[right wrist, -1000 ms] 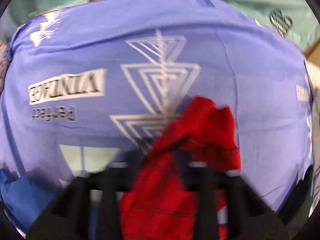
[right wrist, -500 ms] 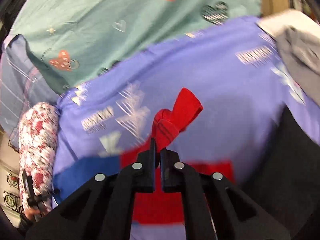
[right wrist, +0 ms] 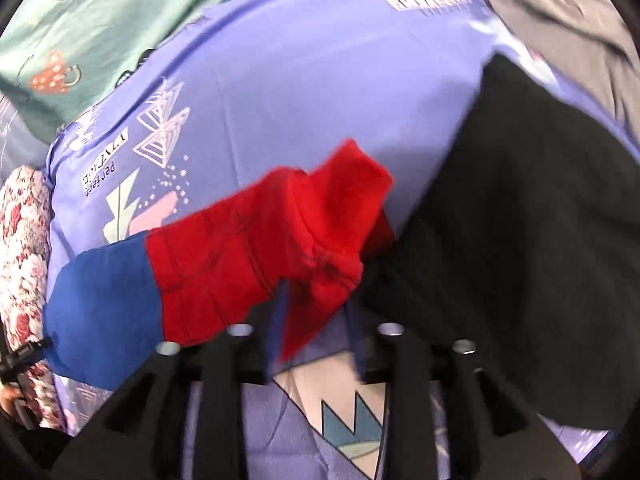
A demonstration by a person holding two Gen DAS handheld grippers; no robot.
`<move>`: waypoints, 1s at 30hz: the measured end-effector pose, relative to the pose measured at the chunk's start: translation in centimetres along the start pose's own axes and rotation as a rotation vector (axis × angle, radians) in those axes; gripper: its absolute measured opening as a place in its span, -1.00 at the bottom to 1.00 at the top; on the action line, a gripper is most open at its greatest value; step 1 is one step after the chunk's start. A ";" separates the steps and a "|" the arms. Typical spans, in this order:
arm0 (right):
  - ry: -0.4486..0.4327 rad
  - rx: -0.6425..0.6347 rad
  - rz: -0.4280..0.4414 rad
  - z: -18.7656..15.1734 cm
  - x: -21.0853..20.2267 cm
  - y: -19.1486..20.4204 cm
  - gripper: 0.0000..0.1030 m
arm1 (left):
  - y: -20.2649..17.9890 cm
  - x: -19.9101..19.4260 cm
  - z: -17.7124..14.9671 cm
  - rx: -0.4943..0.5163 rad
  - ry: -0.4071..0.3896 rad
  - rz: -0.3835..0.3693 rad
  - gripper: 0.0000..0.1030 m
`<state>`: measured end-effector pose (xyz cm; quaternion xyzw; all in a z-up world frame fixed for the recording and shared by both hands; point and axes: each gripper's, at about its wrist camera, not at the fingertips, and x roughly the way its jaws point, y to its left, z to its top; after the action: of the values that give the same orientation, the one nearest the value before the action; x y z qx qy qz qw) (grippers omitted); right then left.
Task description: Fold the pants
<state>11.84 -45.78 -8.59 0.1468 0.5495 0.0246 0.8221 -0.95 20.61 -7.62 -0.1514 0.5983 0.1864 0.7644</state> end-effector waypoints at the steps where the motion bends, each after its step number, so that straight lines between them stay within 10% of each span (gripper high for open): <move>1: 0.007 0.018 0.009 0.2 0.3 -0.2 -0.29 | 0.4 -0.1 0.0 -0.011 -0.004 -0.001 0.71; 7: 0.222 -0.031 -0.143 0.1 3.9 1.0 -0.16 | 1.7 1.5 -1.2 -0.039 0.047 0.001 0.75; 18: -0.044 -0.291 0.034 5.4 -5.0 13.3 -0.14 | 2.8 -3.5 -0.4 -0.077 -0.077 -0.112 0.72; 22: -0.092 -0.346 -0.171 6.7 -3.1 17.7 -0.15 | 2.3 -2.5 0.2 -0.081 -0.058 -0.058 0.72; 30: 0.033 -0.151 -0.233 5.8 -0.3 7.4 -0.15 | 3.3 -0.1 -1.1 -0.128 0.007 -0.075 0.72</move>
<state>17.93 -40.01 -4.23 0.0189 0.5729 -0.0273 0.8189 -3.45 23.08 -7.84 -0.2230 0.5818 0.1953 0.7574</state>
